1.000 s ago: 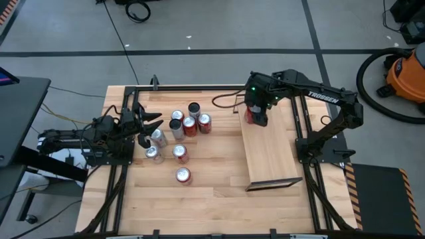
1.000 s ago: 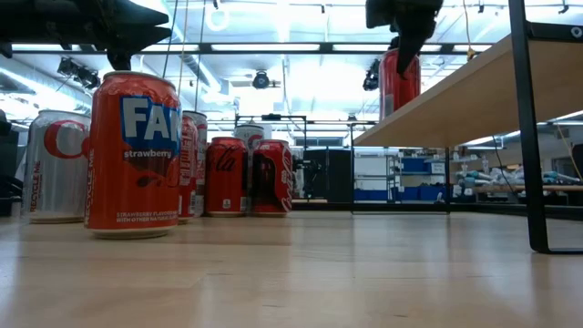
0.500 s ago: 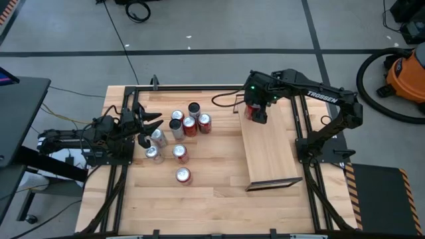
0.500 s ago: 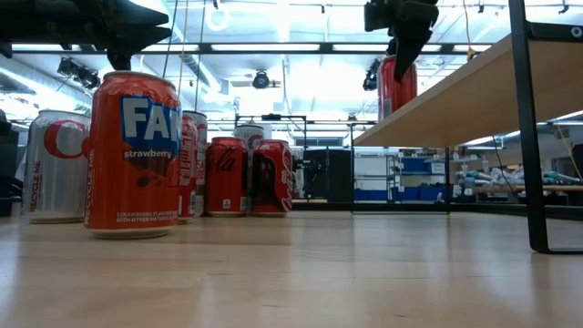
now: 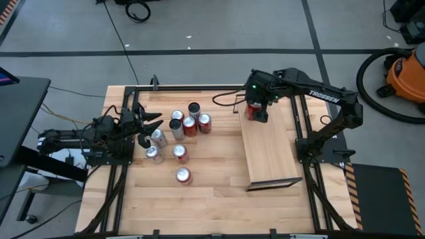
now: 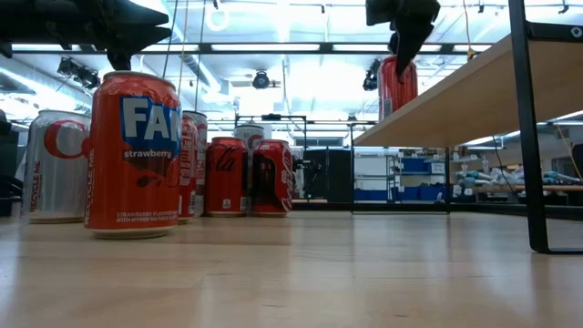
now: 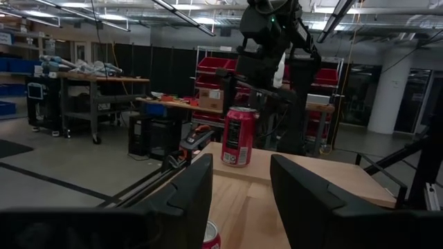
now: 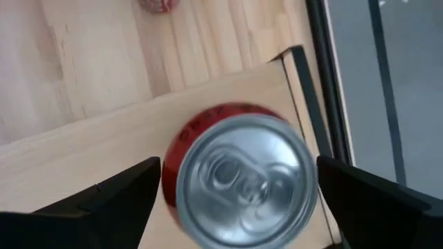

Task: Place canned beverage on shelf
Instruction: Put the right red black soda can on the shelf

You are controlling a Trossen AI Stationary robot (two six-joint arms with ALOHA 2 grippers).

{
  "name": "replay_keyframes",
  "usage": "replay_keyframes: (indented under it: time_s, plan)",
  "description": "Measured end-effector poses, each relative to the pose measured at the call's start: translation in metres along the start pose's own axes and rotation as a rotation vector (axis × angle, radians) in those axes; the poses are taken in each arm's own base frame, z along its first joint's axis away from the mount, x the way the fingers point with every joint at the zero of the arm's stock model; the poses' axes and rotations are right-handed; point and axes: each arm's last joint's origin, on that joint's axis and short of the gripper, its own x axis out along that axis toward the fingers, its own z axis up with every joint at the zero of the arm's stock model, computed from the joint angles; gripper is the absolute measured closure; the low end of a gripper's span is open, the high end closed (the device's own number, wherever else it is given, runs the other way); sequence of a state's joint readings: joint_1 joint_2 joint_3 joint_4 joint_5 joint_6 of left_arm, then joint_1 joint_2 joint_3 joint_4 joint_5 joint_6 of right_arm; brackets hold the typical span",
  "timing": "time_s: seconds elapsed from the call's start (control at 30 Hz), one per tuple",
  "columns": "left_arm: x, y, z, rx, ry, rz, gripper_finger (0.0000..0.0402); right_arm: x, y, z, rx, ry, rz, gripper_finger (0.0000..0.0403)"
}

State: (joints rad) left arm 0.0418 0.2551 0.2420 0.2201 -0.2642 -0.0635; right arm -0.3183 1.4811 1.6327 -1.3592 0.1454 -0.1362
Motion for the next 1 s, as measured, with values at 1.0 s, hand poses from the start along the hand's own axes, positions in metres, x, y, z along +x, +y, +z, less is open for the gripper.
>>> replay_keyframes:
  time_s: [1.0]
  plan:
    - [0.000, 0.000, 0.000, -0.004, 0.001, 0.000, 0.0246, -0.006, -0.023, -0.017, 0.000, 0.077, -0.017, 0.0084]
